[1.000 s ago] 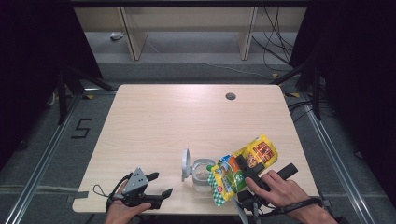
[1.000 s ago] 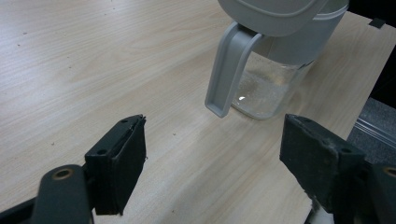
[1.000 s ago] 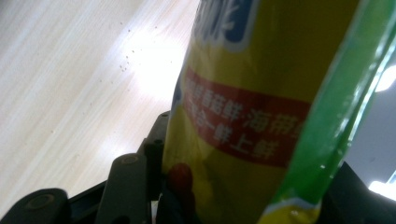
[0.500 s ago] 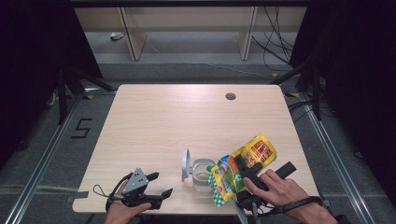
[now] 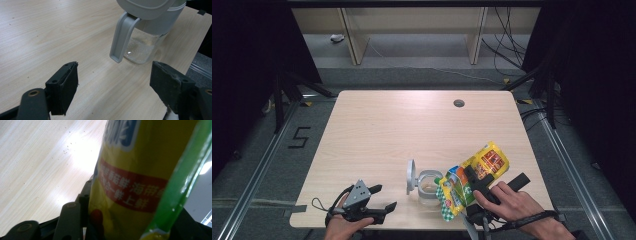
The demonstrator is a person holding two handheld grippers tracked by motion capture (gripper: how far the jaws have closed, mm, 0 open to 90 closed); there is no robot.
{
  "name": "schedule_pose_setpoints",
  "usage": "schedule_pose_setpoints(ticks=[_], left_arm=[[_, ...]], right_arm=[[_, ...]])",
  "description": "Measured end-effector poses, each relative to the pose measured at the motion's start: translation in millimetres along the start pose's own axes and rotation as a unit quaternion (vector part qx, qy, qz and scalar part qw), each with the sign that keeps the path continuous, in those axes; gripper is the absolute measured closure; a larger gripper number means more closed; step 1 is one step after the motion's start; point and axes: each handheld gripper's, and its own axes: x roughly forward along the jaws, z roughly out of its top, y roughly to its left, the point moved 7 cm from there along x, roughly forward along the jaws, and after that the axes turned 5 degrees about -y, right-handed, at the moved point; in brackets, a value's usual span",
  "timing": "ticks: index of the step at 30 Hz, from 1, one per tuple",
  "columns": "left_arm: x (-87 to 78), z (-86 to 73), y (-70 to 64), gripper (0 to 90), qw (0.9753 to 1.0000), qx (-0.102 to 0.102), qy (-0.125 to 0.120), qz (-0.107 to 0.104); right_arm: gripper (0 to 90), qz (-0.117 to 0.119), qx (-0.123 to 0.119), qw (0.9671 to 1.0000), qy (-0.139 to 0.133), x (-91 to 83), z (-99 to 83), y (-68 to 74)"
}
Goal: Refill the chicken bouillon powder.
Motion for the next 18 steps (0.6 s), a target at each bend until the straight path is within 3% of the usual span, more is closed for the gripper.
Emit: schedule_pose_setpoints(ticks=[1, 2, 7, 8, 12, 15, 18], left_arm=[[0.0, 0.1, 0.0, 22.2, 1.0000, 0.000, 0.000, 0.000], [0.6, 0.3, -0.4, 22.2, 1.0000, -0.002, -0.004, -0.004], [0.4, 0.1, -0.2, 22.2, 1.0000, -0.001, -0.003, -0.003], [0.6, 0.2, -0.3, 22.2, 1.0000, -0.002, -0.004, -0.004], [0.5, 0.3, -0.3, 22.2, 1.0000, -0.001, -0.003, -0.003], [0.8, 0.5, -0.9, 22.2, 1.0000, -0.005, -0.005, 0.000], [0.3, 0.1, 0.0, 22.2, 1.0000, 0.000, -0.002, -0.003]], right_arm=[[54.4, -0.001, -0.012, 0.9999, -0.004, 0.4, -0.1, -1.8], [54.4, 0.001, -0.003, 1.0000, -0.002, 0.1, 0.0, -0.7], [54.4, -0.001, -0.001, 1.0000, -0.002, -0.1, 0.7, -0.6], [54.5, 0.000, -0.013, 0.9999, -0.006, 0.4, 0.9, -1.7], [55.1, 0.000, -0.006, 1.0000, -0.004, 0.3, 1.7, -0.3], [55.2, 0.001, -0.017, 0.9998, -0.007, 0.3, 1.4, -2.0], [55.2, 0.005, -0.005, 1.0000, -0.006, 0.0, 1.1, -0.9]])
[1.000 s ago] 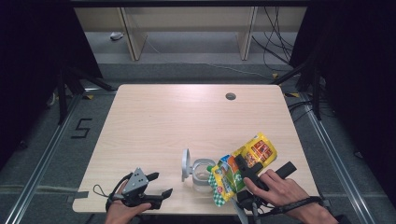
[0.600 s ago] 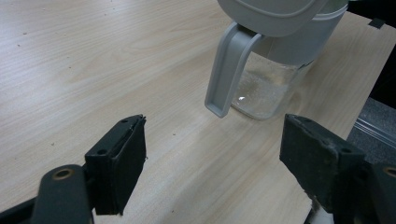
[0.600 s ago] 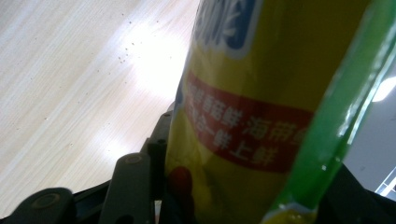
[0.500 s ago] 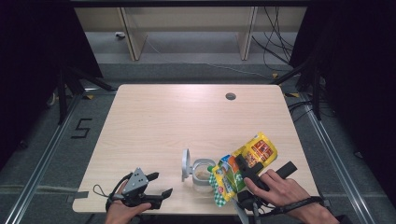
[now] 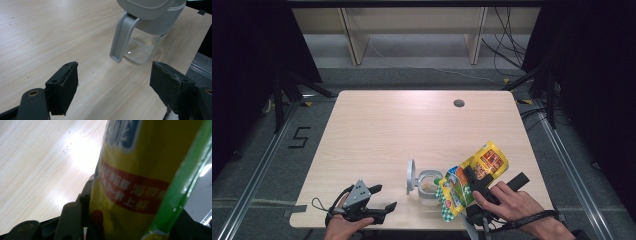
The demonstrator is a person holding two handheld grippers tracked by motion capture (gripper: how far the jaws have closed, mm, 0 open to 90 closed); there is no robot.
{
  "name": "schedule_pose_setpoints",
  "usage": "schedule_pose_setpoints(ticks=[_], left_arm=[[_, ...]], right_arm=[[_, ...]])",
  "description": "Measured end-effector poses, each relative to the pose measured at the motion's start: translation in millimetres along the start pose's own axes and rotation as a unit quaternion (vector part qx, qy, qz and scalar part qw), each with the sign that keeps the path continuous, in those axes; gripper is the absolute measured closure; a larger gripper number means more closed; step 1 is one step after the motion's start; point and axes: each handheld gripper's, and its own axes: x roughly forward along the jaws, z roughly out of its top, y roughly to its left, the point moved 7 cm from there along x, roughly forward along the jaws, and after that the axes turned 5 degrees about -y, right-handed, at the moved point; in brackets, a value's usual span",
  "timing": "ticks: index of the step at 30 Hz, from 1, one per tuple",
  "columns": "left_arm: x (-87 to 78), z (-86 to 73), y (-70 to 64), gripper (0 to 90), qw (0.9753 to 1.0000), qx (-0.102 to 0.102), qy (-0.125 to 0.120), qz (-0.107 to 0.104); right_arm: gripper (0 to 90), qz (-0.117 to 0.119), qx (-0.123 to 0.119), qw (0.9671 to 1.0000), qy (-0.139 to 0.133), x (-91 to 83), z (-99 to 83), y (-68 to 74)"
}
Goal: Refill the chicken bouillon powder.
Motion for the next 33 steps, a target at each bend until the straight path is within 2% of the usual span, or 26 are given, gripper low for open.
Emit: schedule_pose_setpoints(ticks=[6, 7, 9, 11, 12, 13, 15, 16, 17, 22, 24, 25, 27, 28, 33], left_arm=[[0.5, 0.4, -0.9, 22.2, 1.0000, -0.004, -0.002, 0.002], [-0.3, 0.0, -0.1, 22.2, 1.0000, 0.001, 0.002, 0.002], [-0.1, 0.0, 0.0, 22.2, 1.0000, 0.000, 0.001, 0.002], [0.6, 0.4, -0.9, 22.2, 1.0000, -0.005, -0.003, 0.002], [-0.3, 0.0, -0.1, 22.2, 1.0000, 0.001, 0.002, 0.002], [-0.1, 0.2, -0.3, 22.2, 1.0000, 0.000, 0.000, -0.002], [-0.2, 0.1, 0.2, 22.2, 1.0000, 0.000, 0.000, 0.000], [0.1, 0.0, -0.1, 22.2, 1.0000, -0.003, -0.001, -0.001], [0.2, 0.1, -0.2, 22.2, 1.0000, -0.002, -0.001, -0.001], [-0.3, 0.0, -0.1, 22.2, 1.0000, 0.001, 0.002, 0.002], [-0.3, 0.0, 0.0, 22.2, 1.0000, 0.000, 0.002, 0.002], [0.3, 0.2, -0.4, 22.2, 1.0000, -0.002, -0.002, -0.002], [0.0, 0.2, -0.3, 22.2, 1.0000, -0.001, -0.001, -0.001], [0.0, 0.2, -0.3, 22.2, 1.0000, -0.002, -0.001, -0.001], [0.1, 0.2, -0.5, 22.2, 1.0000, -0.002, -0.001, -0.002]], right_arm=[[55.3, -0.004, -0.005, 1.0000, -0.003, 0.0, -0.6, -2.1], [55.3, -0.004, -0.018, 0.9998, -0.007, 0.5, -1.4, -4.4], [55.4, -0.006, -0.008, 0.9999, -0.005, 1.0, -2.3, -4.5], [55.4, -0.004, -0.022, 0.9997, -0.011, 3.1, -3.7, -5.7], [55.4, 0.001, -0.054, 0.9985, -0.014, 4.1, -4.9, -9.9], [55.4, -0.004, -0.056, 0.9983, -0.013, 4.5, -5.6, -10.6], [55.4, 0.001, -0.058, 0.9981, -0.017, 5.8, -5.7, -11.2], [55.5, -0.002, -0.053, 0.9985, -0.015, 5.3, -6.1, -11.3], [55.5, -0.005, -0.032, 0.9995, -0.006, 3.8, -6.3, -9.4], [55.5, 0.004, -0.045, 0.9989, -0.013, 4.8, -6.2, -11.2], [55.5, -0.004, -0.039, 0.9992, -0.011, 4.9, -6.3, -12.4], [55.5, 0.005, -0.036, 0.9993, -0.013, 5.5, -6.1, -11.6], [55.5, -0.002, -0.040, 0.9991, -0.011, 6.1, -6.4, -12.8], [55.5, -0.002, -0.064, 0.9978, -0.016, 7.4, -6.7, -16.3], [55.6, 0.000, -0.079, 0.9966, -0.021, 8.1, -5.3, -18.9]])
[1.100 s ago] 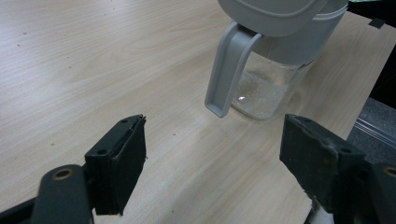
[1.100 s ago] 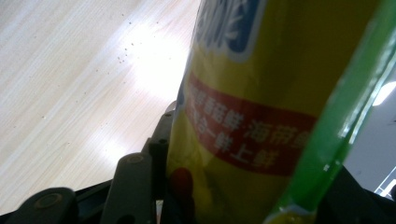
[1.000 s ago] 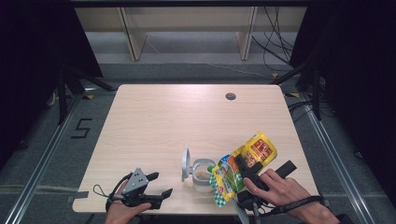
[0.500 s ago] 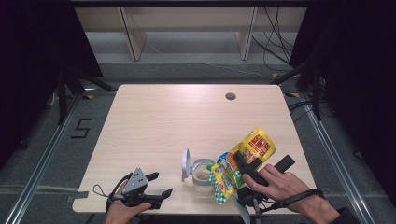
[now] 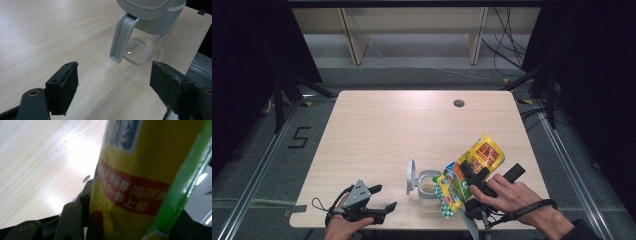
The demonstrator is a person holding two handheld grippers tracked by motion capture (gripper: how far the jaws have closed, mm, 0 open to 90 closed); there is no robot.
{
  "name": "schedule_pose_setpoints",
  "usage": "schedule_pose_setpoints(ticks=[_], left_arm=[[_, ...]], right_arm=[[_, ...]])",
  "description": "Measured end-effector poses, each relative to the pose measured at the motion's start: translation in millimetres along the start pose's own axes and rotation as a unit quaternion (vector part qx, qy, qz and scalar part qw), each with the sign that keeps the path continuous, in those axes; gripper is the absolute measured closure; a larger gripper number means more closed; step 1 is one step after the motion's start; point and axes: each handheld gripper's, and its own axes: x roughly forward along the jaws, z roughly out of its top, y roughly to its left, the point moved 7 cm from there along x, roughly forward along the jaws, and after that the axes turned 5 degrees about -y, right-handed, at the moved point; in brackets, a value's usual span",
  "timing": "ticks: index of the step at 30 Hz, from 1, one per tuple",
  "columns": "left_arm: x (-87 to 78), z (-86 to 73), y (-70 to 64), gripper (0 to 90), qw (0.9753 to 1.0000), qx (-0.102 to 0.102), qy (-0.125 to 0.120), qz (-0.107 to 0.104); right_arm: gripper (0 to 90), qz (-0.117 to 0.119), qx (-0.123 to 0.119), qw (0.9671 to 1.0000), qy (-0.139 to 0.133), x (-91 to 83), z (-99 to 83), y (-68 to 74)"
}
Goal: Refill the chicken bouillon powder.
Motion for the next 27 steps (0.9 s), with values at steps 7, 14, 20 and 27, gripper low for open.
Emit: schedule_pose_setpoints(ticks=[7, 14, 20, 27], left_arm=[[-0.1, 0.0, 0.1, 22.2, 1.0000, 0.001, 0.001, 0.000], [0.2, 0.0, 0.1, 22.2, 1.0000, 0.000, 0.000, 0.000], [0.2, 0.0, 0.0, 22.2, 1.0000, 0.001, 0.000, -0.001], [0.1, 0.0, 0.0, 22.2, 1.0000, 0.002, 0.000, 0.000]], right_arm=[[55.6, 0.000, -0.001, 1.0000, 0.005, -1.7, -0.8, -0.6], [55.6, 0.002, -0.011, 0.9999, 0.007, -3.0, -1.9, -1.6], [55.6, 0.006, -0.011, 0.9999, 0.008, -3.9, -1.8, -1.2], [55.6, 0.003, -0.025, 0.9997, 0.003, -3.8, -1.0, -3.3]])
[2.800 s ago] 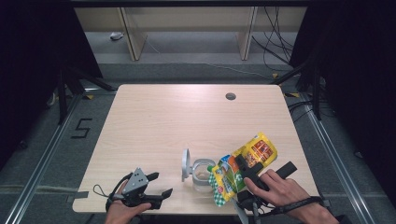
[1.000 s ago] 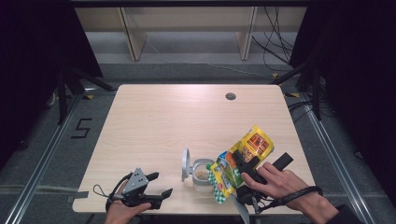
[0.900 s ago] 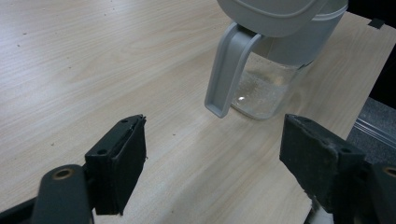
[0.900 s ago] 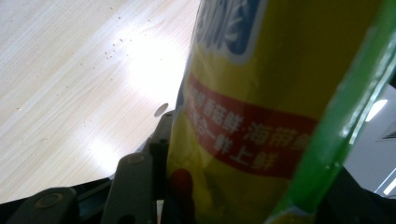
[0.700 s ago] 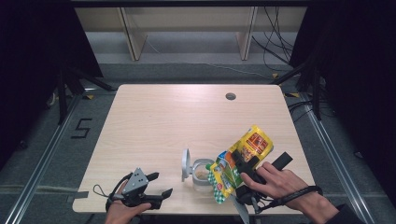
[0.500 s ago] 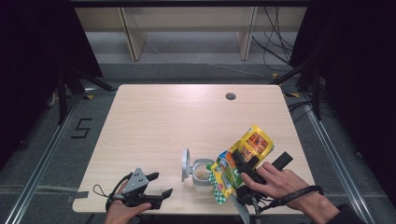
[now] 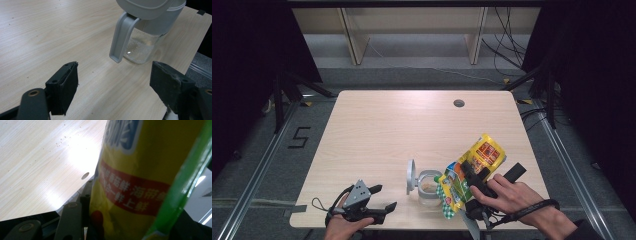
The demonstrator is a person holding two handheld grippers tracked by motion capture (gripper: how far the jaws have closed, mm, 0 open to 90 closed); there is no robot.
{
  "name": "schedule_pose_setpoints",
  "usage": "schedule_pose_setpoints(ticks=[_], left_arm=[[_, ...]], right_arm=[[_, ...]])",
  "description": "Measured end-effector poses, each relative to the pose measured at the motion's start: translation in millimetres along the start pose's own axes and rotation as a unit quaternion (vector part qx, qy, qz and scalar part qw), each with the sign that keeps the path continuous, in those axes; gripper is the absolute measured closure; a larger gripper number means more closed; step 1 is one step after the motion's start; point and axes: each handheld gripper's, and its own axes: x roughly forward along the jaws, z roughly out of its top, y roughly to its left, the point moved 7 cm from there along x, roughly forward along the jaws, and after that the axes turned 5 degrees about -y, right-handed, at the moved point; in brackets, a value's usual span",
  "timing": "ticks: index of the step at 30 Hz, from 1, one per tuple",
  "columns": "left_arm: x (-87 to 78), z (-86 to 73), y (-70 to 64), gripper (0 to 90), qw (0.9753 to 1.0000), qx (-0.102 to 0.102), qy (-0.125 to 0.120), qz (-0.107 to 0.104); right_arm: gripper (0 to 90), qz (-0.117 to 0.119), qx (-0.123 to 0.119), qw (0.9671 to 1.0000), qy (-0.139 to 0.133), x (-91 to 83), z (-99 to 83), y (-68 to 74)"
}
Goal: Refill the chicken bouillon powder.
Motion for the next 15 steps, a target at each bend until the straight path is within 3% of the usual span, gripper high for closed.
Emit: schedule_pose_setpoints(ticks=[2, 4, 9, 12, 15], left_arm=[[0.0, 0.0, 0.0, 22.2, 1.0000, -0.001, 0.000, -0.001], [0.0, 0.0, 0.0, 22.2, 1.0000, -0.001, -0.001, -0.001], [-0.2, 0.0, -0.1, 22.2, 1.0000, -0.002, 0.002, 0.004], [-0.2, 0.1, 0.0, 22.2, 1.0000, -0.001, 0.001, -0.001], [-0.3, 0.0, 0.0, 22.2, 1.0000, -0.002, 0.000, 0.000]], right_arm=[[55.6, 0.002, -0.005, 1.0000, 0.004, -0.3, -0.7, -0.6], [55.7, 0.003, 0.008, 0.9999, 0.007, -0.4, -0.3, 1.8], [55.7, 0.010, 0.000, 0.9999, 0.008, 0.9, -1.3, 2.4], [55.7, 0.018, 0.032, 0.9992, 0.012, 0.0, -2.3, 5.1], [55.7, 0.019, 0.028, 0.9993, 0.016, -0.7, -2.2, 5.1]])
